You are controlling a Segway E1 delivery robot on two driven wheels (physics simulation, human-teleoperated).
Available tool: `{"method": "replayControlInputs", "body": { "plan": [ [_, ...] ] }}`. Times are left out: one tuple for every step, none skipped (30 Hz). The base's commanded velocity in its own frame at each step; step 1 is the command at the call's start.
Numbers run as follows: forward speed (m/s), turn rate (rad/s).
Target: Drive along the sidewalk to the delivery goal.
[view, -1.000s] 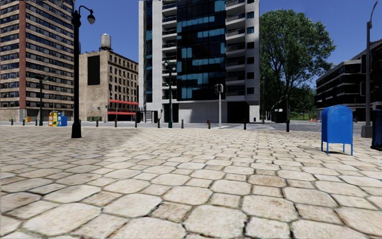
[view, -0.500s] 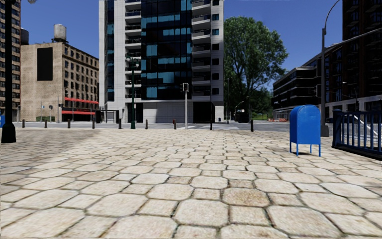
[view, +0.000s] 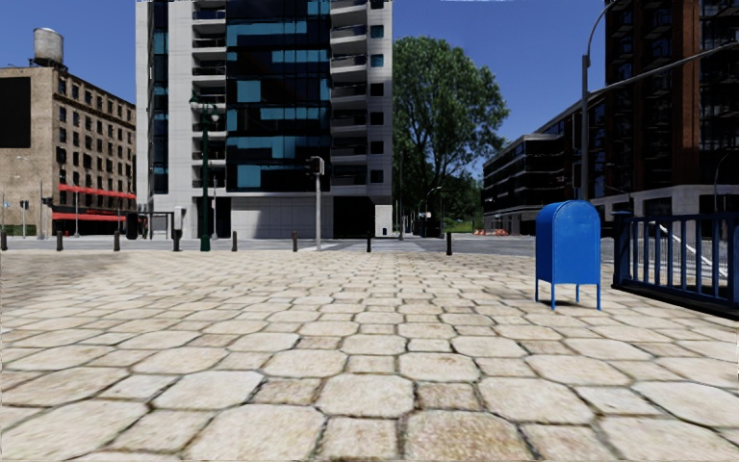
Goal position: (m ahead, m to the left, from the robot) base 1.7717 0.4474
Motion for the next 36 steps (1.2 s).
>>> {"method": "replayControlInputs", "body": {
  "plan": [
    [1.24, -0.54],
    [1.24, -0.55],
    [1.24, -0.55],
    [1.24, -0.40],
    [1.24, -0.40],
    [1.24, -0.33],
    [1.24, -0.31],
    [1.24, -0.30],
    [1.24, -0.30],
    [1.24, -0.30],
    [1.24, -0.30],
    [1.24, -0.24],
    [1.24, -0.24],
    [1.24, -0.02],
    [1.24, 0.00],
    [1.24, 0.00],
    [1.24, 0.00],
    [1.24, 0.00],
    [1.24, 0.00],
    [1.24, 0.00],
    [1.24, 0.00],
    [1.24, 0.00],
    [1.24, 0.00],
    [1.24, 0.00],
    [1.24, 0.00],
    [1.24, 0.00],
    [1.23, 0.05],
    [1.23, 0.05],
    [1.16, 0.27],
    [1.04, 0.45],
    [0.96, 0.49],
    [0.96, 0.49],
    [0.94, 0.36],
    [0.93, 0.00],
    [0.92, 0.00],
    [0.92, 0.00]
  ]
}}
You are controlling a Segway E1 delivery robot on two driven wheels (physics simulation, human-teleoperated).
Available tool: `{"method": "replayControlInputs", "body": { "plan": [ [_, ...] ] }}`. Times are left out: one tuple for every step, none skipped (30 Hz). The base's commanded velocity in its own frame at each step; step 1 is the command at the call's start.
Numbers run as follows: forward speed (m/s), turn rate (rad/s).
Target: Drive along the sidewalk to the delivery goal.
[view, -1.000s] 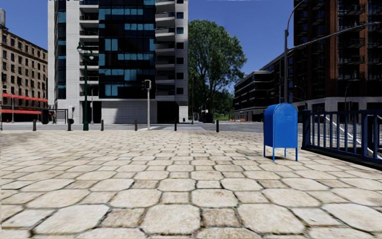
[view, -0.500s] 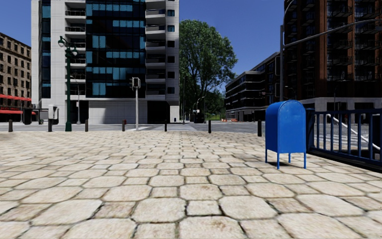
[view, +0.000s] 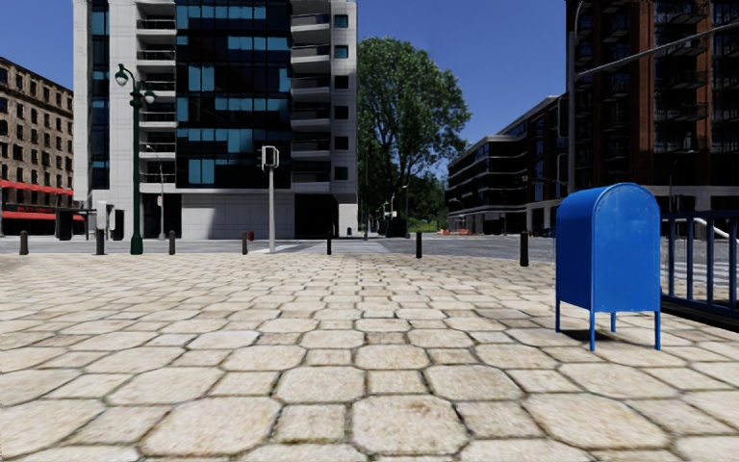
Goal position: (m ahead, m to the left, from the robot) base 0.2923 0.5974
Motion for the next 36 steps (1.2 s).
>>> {"method": "replayControlInputs", "body": {
  "plan": [
    [0.92, 0.00],
    [0.92, 0.00],
    [0.91, 0.00],
    [0.91, 0.00],
    [0.91, 0.00],
    [0.81, 0.00],
    [0.00, 0.00],
    [0.00, 0.00],
    [0.00, 0.00],
    [0.00, 0.00],
    [0.00, 0.00],
    [0.00, 0.00],
    [0.00, 0.00],
    [0.00, 0.00],
    [0.00, 0.00],
    [0.00, 0.00],
    [0.00, 0.00],
    [0.00, 0.00],
    [0.00, 0.00],
    [0.00, 0.00],
    [0.00, 0.00],
    [0.00, 0.00],
    [0.00, 0.00],
    [0.00, 0.00],
    [0.00, 0.00],
    [0.00, 0.00],
    [0.00, 0.00],
    [0.00, 0.00],
    [0.00, 0.00],
    [0.00, 0.00],
    [0.00, 0.00],
    [0.00, 0.00],
    [0.00, 0.00],
    [0.00, 0.00],
    [0.00, 0.00],
    [0.00, 0.00]
  ]
}}
